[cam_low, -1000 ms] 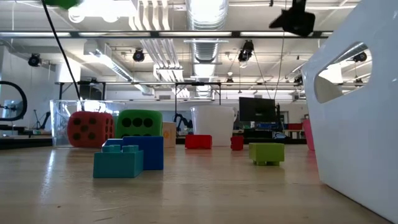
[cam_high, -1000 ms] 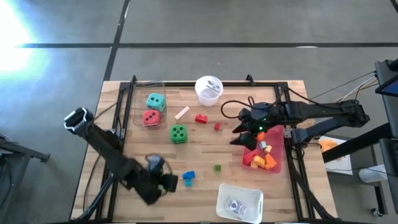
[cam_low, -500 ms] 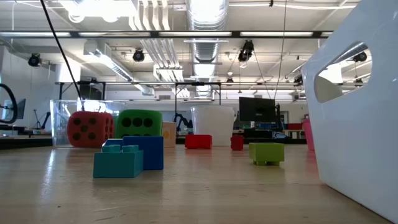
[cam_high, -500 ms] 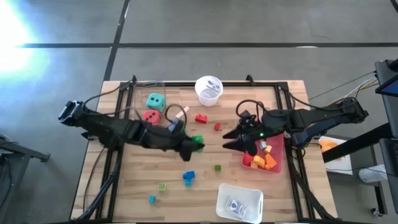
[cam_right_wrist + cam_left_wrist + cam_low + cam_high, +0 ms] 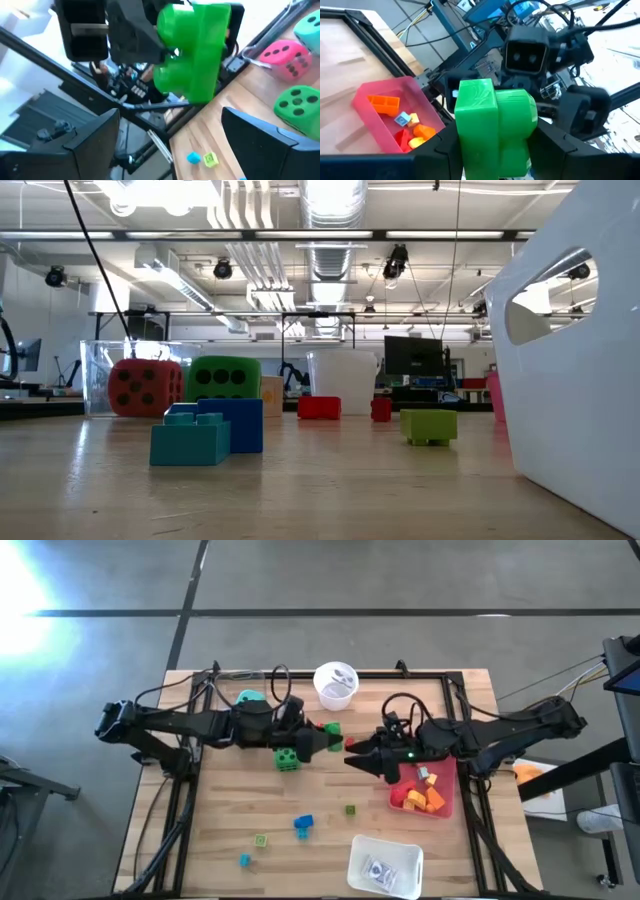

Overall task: Pick & Place Toys
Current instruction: Put the green game piece into the pink bin

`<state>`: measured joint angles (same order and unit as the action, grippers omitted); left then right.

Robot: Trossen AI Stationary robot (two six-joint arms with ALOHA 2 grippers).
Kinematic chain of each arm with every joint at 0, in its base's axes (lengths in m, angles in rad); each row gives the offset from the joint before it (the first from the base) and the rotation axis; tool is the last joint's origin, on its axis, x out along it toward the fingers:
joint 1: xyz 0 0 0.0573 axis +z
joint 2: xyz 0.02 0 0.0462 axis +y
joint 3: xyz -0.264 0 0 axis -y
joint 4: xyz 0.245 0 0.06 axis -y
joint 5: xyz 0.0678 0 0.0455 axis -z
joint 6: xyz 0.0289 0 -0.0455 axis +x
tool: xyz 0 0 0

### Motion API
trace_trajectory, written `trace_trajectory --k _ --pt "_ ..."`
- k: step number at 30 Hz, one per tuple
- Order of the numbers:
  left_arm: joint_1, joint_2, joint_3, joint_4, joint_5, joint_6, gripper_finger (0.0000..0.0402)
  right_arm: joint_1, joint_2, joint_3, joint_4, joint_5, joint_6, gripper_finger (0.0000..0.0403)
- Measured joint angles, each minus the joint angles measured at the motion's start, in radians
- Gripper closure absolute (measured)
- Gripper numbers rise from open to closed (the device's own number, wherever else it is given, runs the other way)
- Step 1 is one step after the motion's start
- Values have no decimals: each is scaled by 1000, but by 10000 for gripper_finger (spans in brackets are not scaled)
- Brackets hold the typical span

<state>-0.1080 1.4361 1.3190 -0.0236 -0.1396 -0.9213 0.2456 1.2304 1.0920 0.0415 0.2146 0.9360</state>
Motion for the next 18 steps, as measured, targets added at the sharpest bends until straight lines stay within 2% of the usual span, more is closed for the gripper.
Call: trace_trajectory --k 5,18 --pt "3 0 0 27 36 6 236 -3 10 0 35 53 0 60" --pt "4 40 1 160 61 0 236 -4 35 0 98 50 25 60"
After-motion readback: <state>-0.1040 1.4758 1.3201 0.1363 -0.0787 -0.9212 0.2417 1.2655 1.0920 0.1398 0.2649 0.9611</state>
